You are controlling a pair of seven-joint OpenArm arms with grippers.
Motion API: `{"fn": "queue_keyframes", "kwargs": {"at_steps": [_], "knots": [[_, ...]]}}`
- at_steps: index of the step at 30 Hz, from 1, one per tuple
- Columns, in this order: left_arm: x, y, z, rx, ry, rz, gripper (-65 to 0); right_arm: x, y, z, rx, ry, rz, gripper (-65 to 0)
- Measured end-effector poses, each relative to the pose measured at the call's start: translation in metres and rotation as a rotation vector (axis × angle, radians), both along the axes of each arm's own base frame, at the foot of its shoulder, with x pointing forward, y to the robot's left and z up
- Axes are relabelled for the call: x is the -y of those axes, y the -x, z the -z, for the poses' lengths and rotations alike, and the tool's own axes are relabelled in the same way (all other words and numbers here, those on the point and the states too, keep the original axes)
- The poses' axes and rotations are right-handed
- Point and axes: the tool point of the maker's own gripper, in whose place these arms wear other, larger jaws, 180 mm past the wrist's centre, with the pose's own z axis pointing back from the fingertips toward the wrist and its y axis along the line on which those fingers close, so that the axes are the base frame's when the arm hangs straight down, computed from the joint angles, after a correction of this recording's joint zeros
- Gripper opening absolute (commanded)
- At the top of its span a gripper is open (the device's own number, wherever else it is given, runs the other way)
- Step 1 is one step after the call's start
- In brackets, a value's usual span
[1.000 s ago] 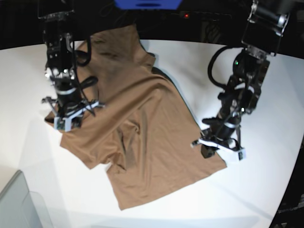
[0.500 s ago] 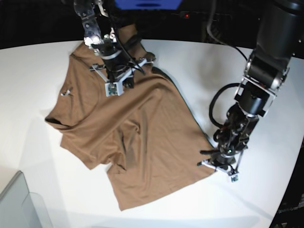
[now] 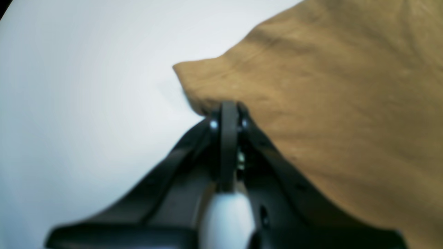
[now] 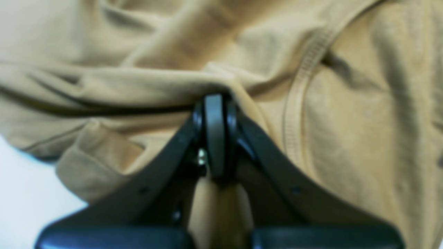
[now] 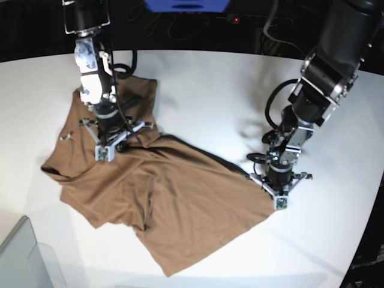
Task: Layout the t-shirt on the table in an organized manner, then fold the t-shirt properly
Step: 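Pull the shirt's shoulder edge with both grippers to square it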
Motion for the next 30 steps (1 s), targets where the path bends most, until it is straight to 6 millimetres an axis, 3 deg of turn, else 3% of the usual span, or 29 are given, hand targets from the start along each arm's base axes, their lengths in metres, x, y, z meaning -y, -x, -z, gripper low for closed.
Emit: {"fn": "queue_keyframes", "kwargs": {"at_steps": [7, 13, 17, 20, 22, 25, 27, 30], "knots": [[-0.023, 0.06, 0.008, 0.022, 0.014, 0.05, -64.9, 0.035, -0.04, -0.004, -0.01, 0.067, 0.046, -65.0], [-0.047, 0.11, 0.005, -0.058, 0.186, -0.075, -64.9, 0.035, -0.048, -0.009, -0.013, 0.072, 0.038, -65.0], [-0.042, 0.137, -0.009, -0.116, 0.316, -0.138, -64.9, 0.02, -0.04, -0.012, -0.01, 0.056, 0.02, -65.0], [-0.022, 0.133, -0.026, -0.134, 0.384, -0.119, -64.9, 0.008, -0.022, -0.016, 0.008, 0.035, 0.006, -65.0], [0.001, 0.103, -0.051, -0.081, 0.417, -0.06, -64.9, 0.001, -0.013, -0.026, 0.044, 0.017, -0.004, -65.0], [0.03, 0.046, -0.088, -0.016, 0.437, 0.01, -64.9, -0.004, -0.01, -0.064, 0.157, 0.006, -0.012, -65.0], [0.035, 0.017, -0.092, -0.003, 0.415, -0.006, -64.9, -0.002, -0.005, -0.082, 0.204, 0.0, -0.002, -65.0], [0.046, 0.003, -0.064, -0.091, 0.37, -0.041, -64.9, -0.001, 0.016, -0.092, 0.217, -0.003, 0.005, -65.0]]}}
